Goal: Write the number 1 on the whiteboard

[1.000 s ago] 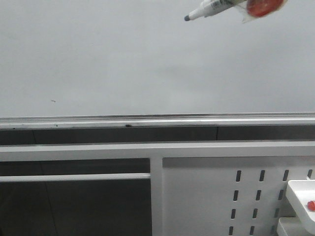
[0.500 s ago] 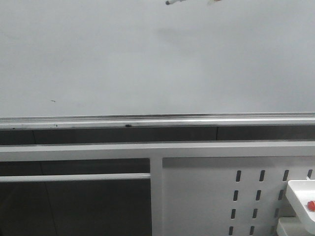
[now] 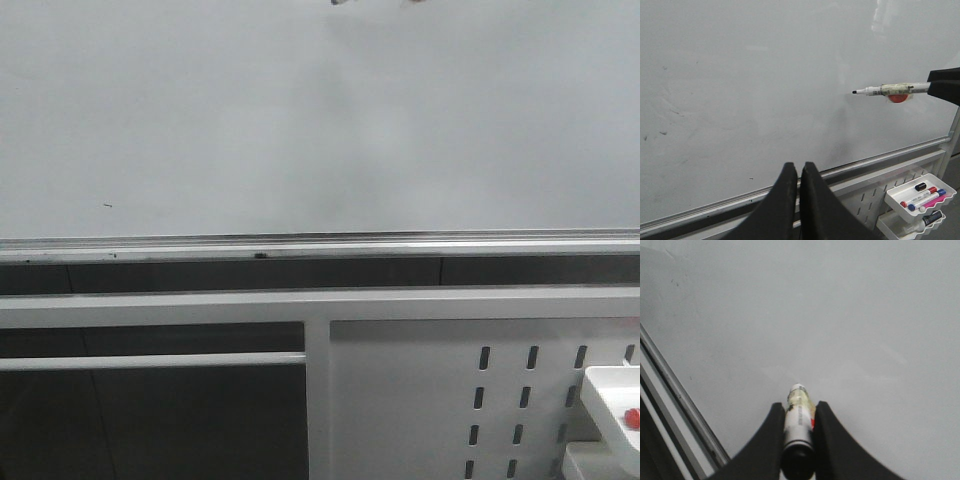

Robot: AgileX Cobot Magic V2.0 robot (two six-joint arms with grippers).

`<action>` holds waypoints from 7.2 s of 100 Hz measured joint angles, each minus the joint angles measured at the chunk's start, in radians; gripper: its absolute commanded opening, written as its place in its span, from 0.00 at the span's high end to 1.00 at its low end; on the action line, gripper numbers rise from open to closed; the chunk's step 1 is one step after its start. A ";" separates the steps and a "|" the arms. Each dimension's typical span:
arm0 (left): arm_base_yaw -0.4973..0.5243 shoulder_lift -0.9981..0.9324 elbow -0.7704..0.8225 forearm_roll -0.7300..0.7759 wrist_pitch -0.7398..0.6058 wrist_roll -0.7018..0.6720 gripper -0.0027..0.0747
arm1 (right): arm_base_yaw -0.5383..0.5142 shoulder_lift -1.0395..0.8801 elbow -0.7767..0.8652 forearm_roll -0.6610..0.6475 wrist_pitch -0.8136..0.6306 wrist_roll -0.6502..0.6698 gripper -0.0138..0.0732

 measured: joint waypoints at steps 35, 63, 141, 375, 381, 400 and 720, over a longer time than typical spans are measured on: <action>0.000 0.000 0.000 0.000 0.000 0.000 0.99 | -0.030 0.036 0.000 -0.002 -0.020 -0.002 0.92; 0.000 0.000 0.000 0.000 0.000 0.000 0.99 | -0.040 0.053 -0.002 -0.005 -0.022 -0.002 0.92; 0.000 0.000 0.000 0.000 0.000 0.000 0.99 | -0.040 0.083 0.000 0.109 -0.020 -0.001 0.92; 0.000 0.703 -0.398 -0.549 0.511 0.967 0.68 | 0.188 0.304 -0.718 0.202 1.115 -0.047 0.92; 0.000 0.703 -0.398 -0.541 0.510 0.967 0.68 | 0.189 0.304 -0.718 0.202 1.113 -0.049 0.92; 0.000 0.707 -0.398 -0.505 0.509 0.969 0.67 | 0.189 0.304 -0.718 0.202 1.108 -0.052 0.92; -0.388 0.972 -0.313 -1.631 -0.564 1.824 0.99 | 0.056 -0.626 -0.050 -0.307 0.898 0.458 0.90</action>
